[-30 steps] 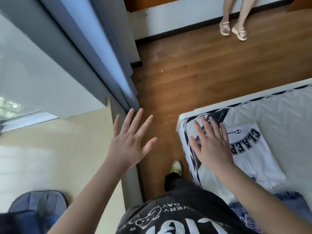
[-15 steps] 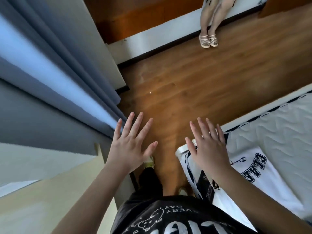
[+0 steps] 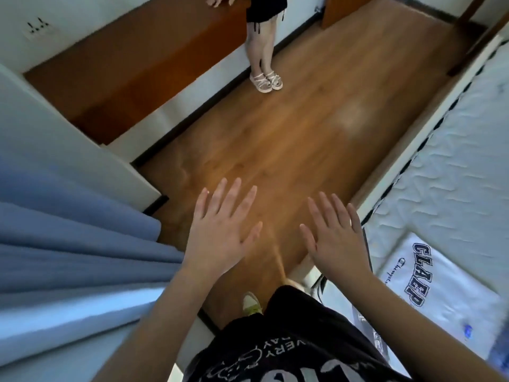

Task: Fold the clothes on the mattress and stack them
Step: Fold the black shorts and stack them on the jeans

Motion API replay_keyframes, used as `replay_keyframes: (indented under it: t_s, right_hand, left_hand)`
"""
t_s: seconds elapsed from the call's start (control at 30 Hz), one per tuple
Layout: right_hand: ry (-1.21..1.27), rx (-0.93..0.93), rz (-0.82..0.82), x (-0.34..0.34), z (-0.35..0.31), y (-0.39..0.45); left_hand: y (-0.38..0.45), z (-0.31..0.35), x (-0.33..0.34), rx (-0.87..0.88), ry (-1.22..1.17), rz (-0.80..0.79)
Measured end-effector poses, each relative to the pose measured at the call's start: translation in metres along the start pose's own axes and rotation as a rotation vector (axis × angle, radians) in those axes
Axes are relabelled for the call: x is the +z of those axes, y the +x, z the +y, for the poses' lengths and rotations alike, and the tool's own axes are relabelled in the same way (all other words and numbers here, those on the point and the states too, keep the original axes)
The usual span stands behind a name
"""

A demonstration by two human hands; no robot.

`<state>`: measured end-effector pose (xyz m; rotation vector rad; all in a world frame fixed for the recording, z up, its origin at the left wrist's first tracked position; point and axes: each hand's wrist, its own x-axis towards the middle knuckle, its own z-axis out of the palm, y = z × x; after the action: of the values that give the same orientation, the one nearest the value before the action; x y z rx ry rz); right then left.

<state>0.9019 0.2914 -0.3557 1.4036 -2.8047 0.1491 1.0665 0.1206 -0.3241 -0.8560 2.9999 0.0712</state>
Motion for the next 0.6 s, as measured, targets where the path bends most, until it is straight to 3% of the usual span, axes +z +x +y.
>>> replay_keyframes:
  t_s: [0.3,0.6]
  right_hand:
    - [-0.054,0.209,0.026,0.002,0.035,0.067]
    - [-0.009,0.451,0.000,-0.011,0.128,0.163]
  left_hand:
    - [0.130,-0.007,-0.007,0.230,0.052,-0.082]
    - [0.304,0.047,-0.029,0.427,0.133,-0.076]
